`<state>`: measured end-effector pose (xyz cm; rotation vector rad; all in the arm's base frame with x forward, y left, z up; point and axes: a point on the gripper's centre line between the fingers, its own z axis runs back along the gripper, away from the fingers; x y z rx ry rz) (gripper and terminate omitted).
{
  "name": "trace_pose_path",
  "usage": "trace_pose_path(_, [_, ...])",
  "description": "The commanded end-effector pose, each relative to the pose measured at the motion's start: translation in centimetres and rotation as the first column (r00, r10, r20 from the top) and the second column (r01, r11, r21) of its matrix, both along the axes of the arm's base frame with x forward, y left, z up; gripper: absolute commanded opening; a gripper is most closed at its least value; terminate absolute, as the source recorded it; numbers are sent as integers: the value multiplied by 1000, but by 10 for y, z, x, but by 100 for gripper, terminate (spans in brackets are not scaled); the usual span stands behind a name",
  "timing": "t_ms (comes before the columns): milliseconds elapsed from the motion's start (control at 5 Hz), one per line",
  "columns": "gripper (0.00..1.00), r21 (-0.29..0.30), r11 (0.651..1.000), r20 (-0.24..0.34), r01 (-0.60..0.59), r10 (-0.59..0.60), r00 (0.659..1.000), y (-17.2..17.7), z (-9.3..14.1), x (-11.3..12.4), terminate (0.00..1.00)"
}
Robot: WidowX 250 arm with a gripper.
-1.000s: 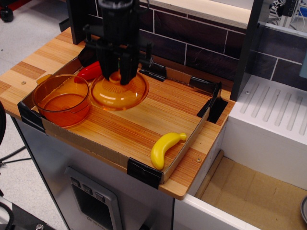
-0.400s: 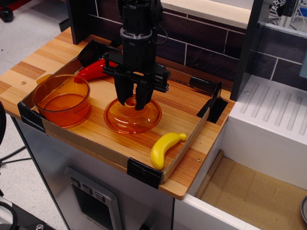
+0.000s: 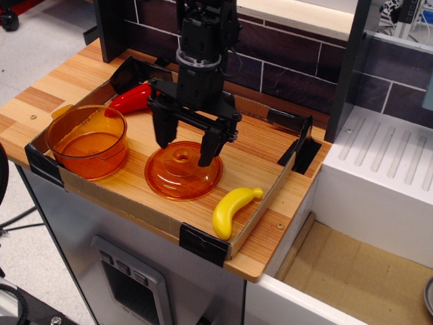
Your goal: Take lid off pot
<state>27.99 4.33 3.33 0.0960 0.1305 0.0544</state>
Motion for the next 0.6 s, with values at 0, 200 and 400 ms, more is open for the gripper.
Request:
trace_pose_path(0, [100, 16, 999, 114, -34, 32, 993, 5, 70, 10, 0])
trace_pose_path(200, [100, 42, 999, 108, -32, 27, 994, 4, 101, 10, 0])
trace_pose_path(400, [100, 34, 993, 147, -117, 111, 983, 15, 124, 15, 100])
